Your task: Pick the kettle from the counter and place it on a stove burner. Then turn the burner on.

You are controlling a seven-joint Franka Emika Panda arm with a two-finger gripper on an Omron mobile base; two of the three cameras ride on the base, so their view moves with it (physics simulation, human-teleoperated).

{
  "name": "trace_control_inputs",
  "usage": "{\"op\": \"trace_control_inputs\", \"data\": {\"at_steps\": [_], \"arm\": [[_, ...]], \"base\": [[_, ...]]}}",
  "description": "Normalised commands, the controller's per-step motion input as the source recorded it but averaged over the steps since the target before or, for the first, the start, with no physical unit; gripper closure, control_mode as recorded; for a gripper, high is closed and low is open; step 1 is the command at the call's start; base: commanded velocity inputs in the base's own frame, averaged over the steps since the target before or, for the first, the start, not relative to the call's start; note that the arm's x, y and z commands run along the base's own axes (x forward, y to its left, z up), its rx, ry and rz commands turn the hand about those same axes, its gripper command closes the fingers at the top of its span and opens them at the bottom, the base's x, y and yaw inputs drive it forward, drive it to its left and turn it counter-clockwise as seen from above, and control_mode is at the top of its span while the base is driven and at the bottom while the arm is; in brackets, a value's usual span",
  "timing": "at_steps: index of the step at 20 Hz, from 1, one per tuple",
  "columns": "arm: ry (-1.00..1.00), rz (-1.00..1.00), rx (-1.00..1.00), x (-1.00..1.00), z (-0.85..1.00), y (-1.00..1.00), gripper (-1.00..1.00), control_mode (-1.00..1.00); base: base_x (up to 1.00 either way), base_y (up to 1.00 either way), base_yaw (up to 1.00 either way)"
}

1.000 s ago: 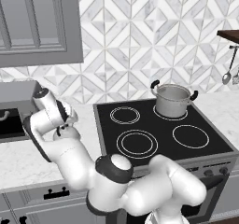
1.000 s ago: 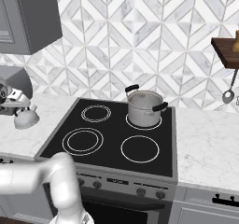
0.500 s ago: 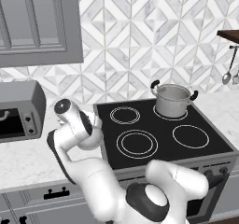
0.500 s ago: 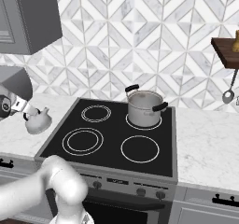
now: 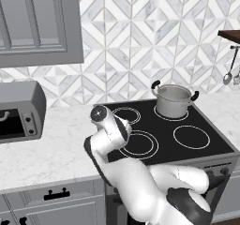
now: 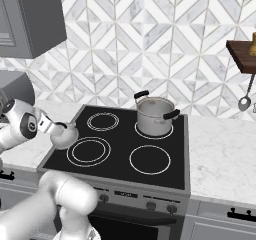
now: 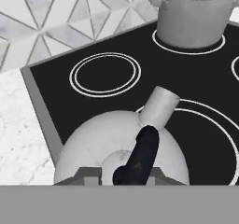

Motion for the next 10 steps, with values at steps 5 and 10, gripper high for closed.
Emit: {"op": "trace_control_inputs", "data": {"at_steps": [5, 10], "arm": [[0.02, -0.02, 0.18, 0.00, 0.00, -1.00, 1.00, -1.00], [-0.04, 0.00, 0.07, 0.00, -0.09, -0.93, 1.00, -1.00]], "base": [[0.00, 0.00, 0.00], [0.00, 0.00, 0.00]]}}
